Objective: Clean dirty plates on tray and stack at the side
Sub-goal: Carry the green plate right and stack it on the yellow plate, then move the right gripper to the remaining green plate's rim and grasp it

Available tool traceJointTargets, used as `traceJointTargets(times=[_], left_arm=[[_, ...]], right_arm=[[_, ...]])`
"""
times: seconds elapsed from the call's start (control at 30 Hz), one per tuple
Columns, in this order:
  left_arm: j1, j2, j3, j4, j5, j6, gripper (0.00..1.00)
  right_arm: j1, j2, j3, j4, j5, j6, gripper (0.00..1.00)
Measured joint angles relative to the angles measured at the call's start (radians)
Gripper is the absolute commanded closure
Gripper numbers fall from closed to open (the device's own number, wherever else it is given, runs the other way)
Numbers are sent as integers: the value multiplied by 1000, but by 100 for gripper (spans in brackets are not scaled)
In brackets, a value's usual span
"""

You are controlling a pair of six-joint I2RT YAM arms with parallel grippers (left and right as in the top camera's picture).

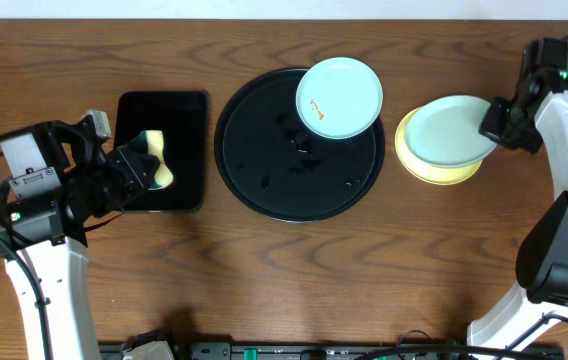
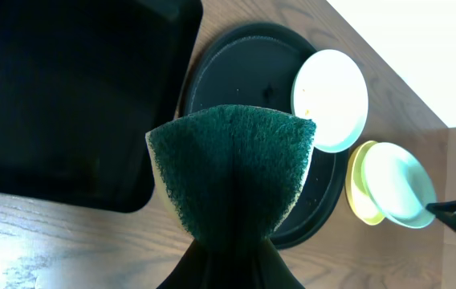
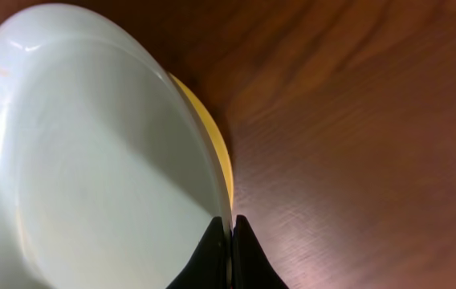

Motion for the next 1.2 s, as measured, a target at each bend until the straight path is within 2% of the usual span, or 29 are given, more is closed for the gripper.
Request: traceJointTargets(times=[0.07,0.13,0.2,0.23,0.3,0.43,0.6,0.7,0.83,0.93,1.07,1.2], left_arm=[[0,2,0,8,0,0,92],[0,2,0,10,0,0,92],[0,2,0,10,0,2,92],[0,2,0,10,0,4,92],[0,2,0,10,0,8,92],[0,2,0,10,0,19,92],[0,2,0,13,0,22,92],[0,10,0,13,0,22,92],[0,27,0,13,0,22,92],[0,41,0,12,0,22,92],[0,49,0,12,0,22,92],[0,49,0,8,0,22,92]], right_arm=[[-3,0,-37,38,-30,0,82],[-2,0,-64,64,-70,-16,60],[-2,0,-69,67,-85,-22,29],[-2,0,-70,67,-93,-31,18],[-2,0,-70,64,-101,-50,11],[-2,0,-69,32,-150,-110,14],[11,0,-40,17,-311,-257,22],[52,0,-4,29,-367,-326,23],[155,0,32,67,-389,-396,18],[253,0,53,123,-371,-435,8],[354,0,63,238,-325,-477,8],[387,2,65,366,-293,-500,10]])
